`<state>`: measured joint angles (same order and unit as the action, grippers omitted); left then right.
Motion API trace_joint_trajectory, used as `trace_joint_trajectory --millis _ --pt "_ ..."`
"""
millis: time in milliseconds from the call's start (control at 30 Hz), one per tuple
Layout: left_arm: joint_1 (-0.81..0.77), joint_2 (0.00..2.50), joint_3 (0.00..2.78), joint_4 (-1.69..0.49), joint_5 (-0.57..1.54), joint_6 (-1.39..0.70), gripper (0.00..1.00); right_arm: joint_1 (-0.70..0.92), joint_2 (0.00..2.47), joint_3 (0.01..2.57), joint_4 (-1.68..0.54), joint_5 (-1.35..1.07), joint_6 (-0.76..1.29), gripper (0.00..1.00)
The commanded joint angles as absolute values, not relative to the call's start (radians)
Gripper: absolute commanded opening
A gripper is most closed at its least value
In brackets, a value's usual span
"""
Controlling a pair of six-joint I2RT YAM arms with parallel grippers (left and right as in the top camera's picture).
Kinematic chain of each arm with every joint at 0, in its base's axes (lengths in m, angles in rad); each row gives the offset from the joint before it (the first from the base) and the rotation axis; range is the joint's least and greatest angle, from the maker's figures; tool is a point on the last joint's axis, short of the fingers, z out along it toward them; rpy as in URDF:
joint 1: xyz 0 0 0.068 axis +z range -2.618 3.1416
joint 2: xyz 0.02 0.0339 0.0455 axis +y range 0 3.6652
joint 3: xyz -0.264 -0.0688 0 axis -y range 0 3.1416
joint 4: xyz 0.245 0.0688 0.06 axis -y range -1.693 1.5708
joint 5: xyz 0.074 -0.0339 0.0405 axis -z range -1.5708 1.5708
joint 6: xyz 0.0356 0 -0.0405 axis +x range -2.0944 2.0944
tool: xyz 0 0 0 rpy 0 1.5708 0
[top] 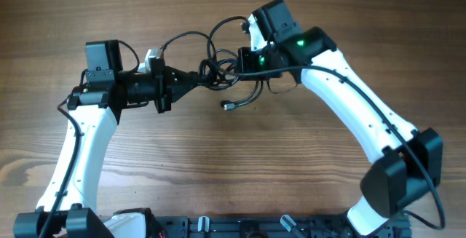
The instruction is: Untangle cables
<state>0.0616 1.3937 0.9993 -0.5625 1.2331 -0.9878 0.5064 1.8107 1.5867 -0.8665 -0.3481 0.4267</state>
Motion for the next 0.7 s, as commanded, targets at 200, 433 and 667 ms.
trace_joint_trajectory --millis 200,433,667 --pt "0.104 1.362 1.006 -0.402 1.577 -1.064 0.04 0.395 1.951 1.558 -0.875 -0.210 0.418 0.04" --pt "0.316 1.361 1.006 -0.320 1.491 -1.332 0.04 0.347 1.960 1.539 -0.876 -0.201 0.411 0.04" --pt "0.461 1.361 1.006 0.028 1.450 -1.636 0.04 0.347 1.960 1.459 -0.856 -0.200 0.399 0.04"
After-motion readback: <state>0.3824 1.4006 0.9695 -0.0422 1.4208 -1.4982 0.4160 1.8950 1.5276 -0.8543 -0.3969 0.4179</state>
